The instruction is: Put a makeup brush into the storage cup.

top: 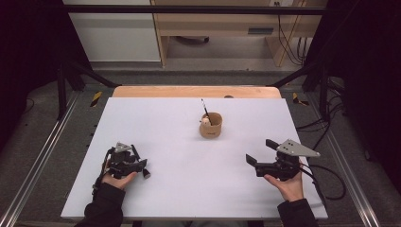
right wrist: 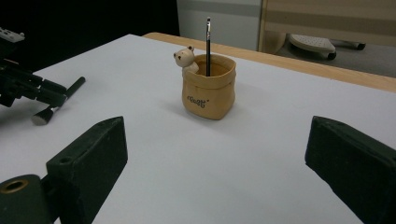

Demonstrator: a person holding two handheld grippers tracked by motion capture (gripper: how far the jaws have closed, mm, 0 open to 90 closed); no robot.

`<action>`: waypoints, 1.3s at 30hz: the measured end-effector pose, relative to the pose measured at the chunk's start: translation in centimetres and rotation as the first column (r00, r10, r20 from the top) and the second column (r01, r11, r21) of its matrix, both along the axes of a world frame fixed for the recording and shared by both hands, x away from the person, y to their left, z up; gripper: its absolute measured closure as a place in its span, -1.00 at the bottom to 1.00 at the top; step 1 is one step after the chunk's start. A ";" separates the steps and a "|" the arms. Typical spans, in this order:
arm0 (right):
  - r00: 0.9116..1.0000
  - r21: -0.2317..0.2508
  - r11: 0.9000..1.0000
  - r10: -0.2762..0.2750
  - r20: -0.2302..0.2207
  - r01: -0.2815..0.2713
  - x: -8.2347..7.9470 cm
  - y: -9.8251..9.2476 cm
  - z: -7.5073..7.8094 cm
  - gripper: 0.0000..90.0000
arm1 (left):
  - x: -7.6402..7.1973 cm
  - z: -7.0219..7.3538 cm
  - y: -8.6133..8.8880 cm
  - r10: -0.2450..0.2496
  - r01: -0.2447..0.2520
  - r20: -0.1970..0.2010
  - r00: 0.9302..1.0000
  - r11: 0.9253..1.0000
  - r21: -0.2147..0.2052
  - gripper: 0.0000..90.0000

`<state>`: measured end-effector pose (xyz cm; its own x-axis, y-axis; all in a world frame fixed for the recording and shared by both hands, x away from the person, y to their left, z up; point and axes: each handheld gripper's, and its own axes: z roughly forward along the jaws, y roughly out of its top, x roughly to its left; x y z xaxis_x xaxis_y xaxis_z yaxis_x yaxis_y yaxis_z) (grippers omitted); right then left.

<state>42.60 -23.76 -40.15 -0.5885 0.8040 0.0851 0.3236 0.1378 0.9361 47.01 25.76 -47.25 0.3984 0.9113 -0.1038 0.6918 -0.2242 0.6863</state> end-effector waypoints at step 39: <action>1.000 -0.001 1.000 -0.001 -0.001 0.001 0.0 0.0 0.0 -0.87 | -0.4 0.4 -0.4 -0.097 0.098 -0.027 0.995 0.993 0.070 0.66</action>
